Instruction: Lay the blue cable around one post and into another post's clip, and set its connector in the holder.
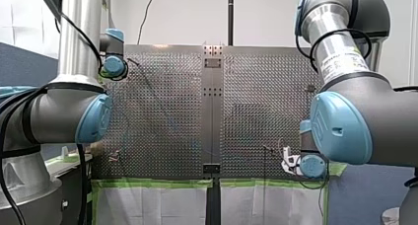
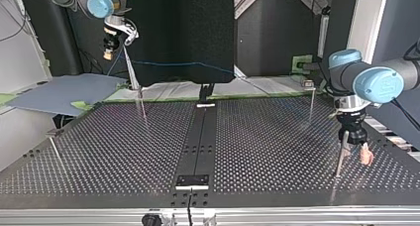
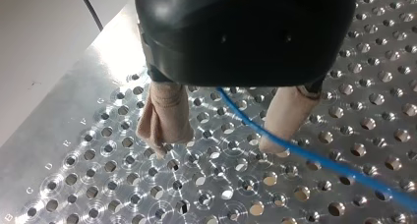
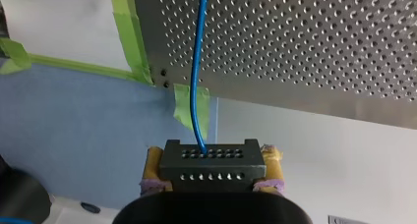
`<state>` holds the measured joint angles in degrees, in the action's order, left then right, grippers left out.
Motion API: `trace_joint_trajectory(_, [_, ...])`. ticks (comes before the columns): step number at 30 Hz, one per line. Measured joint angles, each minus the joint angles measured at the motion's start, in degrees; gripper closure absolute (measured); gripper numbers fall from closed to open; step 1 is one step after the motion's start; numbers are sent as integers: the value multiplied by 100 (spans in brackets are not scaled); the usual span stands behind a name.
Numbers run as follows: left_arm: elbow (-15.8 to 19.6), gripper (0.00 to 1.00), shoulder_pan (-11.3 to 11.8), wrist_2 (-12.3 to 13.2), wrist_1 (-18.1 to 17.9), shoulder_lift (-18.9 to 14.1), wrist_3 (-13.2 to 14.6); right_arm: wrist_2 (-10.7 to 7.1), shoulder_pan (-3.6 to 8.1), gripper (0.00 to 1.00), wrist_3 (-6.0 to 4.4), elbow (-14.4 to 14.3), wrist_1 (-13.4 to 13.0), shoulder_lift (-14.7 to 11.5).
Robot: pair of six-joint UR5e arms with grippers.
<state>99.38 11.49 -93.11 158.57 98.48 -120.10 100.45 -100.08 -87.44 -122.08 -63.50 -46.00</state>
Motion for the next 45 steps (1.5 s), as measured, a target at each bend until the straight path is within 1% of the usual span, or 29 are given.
trace_joint_trajectory(2, [0,0,1,0,-1,1,3,-128,33,100,-32,-46,-129,3])
trace_joint_trajectory(4, [0,0,7,0,0,1,12,-242,70,100,-91,-32,-243,5])
trace_joint_trajectory(7, [0,0,14,0,7,1,19,-438,148,100,-248,46,-439,5])
trace_joint_trajectory(11, [-5,0,17,-12,14,0,33,-708,278,100,-499,246,-708,10])
trace_joint_trajectory(12, [-9,0,18,-28,15,1,49,-763,305,100,-541,295,-764,12])
trace_joint_trajectory(14, [-16,0,18,-57,15,0,70,-891,366,100,-607,416,-889,13])
trace_joint_trajectory(17, [-23,0,19,-90,17,0,86,-1065,439,100,-666,575,-996,50])
trace_joint_trajectory(20, [-24,0,20,-101,17,0,99,-1247,509,100,-693,722,-1008,180])
trace_joint_trajectory(25, [-35,0,22,-105,21,-1,111,-1554,632,100,-629,874,-968,466])
trace_joint_trajectory(28, [-41,0,20,-106,29,-1,129,-1739,759,100,-636,905,-962,582])
trace_joint_trajectory(31, [-42,0,12,-106,33,-1,140,-1914,916,100,-631,913,-930,637])
trace_joint_trajectory(35, [-43,0,4,-106,35,-1,144,-2157,1153,100,-534,912,-875,661])
trace_joint_trajectory(37, [-44,0,6,-106,35,-1,145,-2253,1249,100,-515,914,-887,663])
trace_joint_trajectory(38, [-44,0,7,-106,35,-1,145,-2315,1310,100,-520,915,-903,664])
trace_joint_trajectory(39, [-44,0,8,-106,35,-1,145,-2362,1348,100,-534,916,-922,667])
trace_joint_trajectory(41, [-44,0,8,-106,35,-1,145,-2468,1397,100,-595,924,-984,683])
trace_joint_trajectory(44, [-44,0,10,-106,35,-1,145,-2608,1403,100,-663,976,-1032,739])
trace_joint_trajectory(45, [-44,0,13,-106,35,-1,145,-2647,1391,100,-662,999,-1027,763])
